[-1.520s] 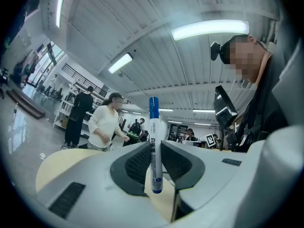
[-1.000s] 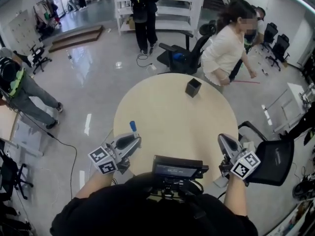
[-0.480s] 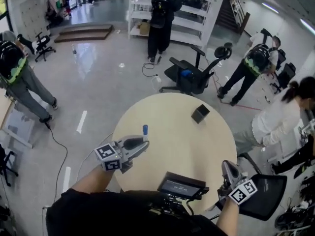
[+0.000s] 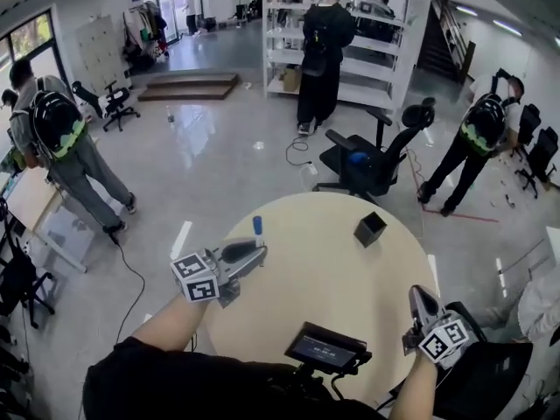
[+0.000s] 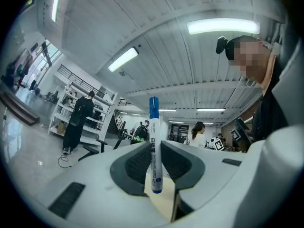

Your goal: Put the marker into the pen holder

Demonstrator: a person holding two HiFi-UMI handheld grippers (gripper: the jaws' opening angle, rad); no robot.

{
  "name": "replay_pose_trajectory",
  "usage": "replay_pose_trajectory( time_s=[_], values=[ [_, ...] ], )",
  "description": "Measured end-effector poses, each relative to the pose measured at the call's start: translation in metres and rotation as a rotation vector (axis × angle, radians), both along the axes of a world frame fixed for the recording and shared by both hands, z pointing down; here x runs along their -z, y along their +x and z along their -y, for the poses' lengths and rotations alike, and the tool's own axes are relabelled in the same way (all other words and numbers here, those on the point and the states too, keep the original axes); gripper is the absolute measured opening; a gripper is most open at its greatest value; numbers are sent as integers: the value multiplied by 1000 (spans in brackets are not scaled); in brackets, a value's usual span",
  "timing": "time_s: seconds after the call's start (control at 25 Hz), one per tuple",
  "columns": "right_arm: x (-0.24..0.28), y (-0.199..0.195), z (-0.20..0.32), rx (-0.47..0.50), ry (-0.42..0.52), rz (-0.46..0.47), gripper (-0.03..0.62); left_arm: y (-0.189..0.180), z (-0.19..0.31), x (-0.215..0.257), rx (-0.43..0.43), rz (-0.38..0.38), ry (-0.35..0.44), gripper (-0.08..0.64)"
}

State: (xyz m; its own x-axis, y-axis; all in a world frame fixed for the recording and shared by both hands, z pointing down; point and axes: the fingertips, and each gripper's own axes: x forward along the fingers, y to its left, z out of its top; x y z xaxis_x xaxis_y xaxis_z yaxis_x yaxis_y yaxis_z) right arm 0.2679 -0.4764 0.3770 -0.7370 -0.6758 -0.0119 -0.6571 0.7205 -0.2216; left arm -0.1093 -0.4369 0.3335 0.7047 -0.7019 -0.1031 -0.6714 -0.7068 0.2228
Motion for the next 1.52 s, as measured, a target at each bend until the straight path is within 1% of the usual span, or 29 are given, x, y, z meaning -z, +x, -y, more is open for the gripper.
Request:
replay_pose_trajectory(
  time_s=[0.2,0.36,0.48,0.64,0.76,0.88,1.08,1.2,1.28,1.36,1.52],
  values=[
    [9,9,39,-72,72,-12,5,-5,60,0,-36,11,38,72],
    [21,13,74,-116,109,-18,5,-4,109,17,-54,20,83,72],
    [25,7,96,-132,113,-25,5,1,146,30,-66,17,102,72],
    [-2,1,120,-148,87,-44,5,18,199,22,-96,21,99,72],
    [-31,6,137,-155,69,-56,5,37,241,5,-111,28,102,72],
    [-69,17,155,-162,44,-44,5,57,283,-21,-119,22,104,72],
    [-122,23,177,-176,-8,-29,5,102,336,-76,-164,18,68,72],
    [-146,21,189,-164,-34,5,5,126,367,-104,-176,-35,32,72],
    [-158,19,195,-152,-39,29,5,144,385,-120,-184,-56,28,72],
    [-170,17,201,-143,-36,35,5,164,401,-138,-202,-55,32,72],
    [-195,13,214,-135,-29,31,5,203,432,-180,-250,-30,20,72]
  ],
)
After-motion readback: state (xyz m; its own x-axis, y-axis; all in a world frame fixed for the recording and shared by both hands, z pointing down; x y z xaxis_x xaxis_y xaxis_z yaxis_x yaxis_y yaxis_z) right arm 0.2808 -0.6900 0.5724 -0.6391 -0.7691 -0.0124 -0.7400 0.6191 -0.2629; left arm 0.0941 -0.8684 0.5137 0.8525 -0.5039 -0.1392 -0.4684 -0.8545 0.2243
